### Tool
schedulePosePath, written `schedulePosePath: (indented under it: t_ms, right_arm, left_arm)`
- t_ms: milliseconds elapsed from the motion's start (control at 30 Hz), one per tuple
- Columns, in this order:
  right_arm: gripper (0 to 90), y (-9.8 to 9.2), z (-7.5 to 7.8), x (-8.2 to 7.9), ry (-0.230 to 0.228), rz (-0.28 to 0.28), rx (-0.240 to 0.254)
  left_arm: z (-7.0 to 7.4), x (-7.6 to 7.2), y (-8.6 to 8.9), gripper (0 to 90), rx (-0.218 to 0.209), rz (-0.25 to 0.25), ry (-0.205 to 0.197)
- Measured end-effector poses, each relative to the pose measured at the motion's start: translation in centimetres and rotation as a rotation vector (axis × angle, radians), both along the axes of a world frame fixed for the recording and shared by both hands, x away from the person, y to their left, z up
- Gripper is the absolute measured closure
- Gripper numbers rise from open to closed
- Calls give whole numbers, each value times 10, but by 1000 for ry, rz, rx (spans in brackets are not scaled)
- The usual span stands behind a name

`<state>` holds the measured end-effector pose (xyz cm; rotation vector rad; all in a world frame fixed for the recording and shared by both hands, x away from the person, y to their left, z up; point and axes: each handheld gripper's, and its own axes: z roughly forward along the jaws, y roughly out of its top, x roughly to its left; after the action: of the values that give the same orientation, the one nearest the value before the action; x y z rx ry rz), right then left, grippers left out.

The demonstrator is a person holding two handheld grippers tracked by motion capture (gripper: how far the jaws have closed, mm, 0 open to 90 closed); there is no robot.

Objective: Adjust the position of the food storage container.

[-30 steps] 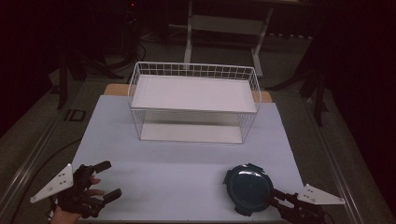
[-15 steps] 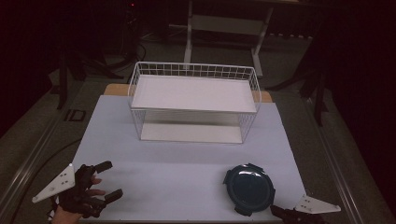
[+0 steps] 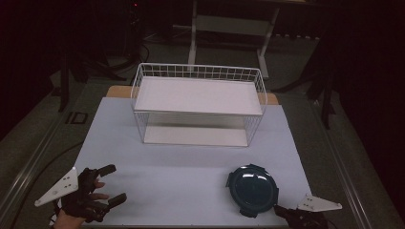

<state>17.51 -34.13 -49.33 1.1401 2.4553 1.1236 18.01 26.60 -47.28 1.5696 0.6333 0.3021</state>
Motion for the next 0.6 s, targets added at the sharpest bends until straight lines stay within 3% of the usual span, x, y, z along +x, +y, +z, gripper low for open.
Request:
schedulePosePath:
  t_ms: [300, 600]
  right_arm:
    - [900, 13, -1, 20, -11, 34, -3]
    - [900, 18, -2, 32, -19, 32, 2]
  left_arm:
    - [-1, 1, -1, 3, 11, -3, 3]
    - [-1, 1, -3, 3, 19, -5, 6]
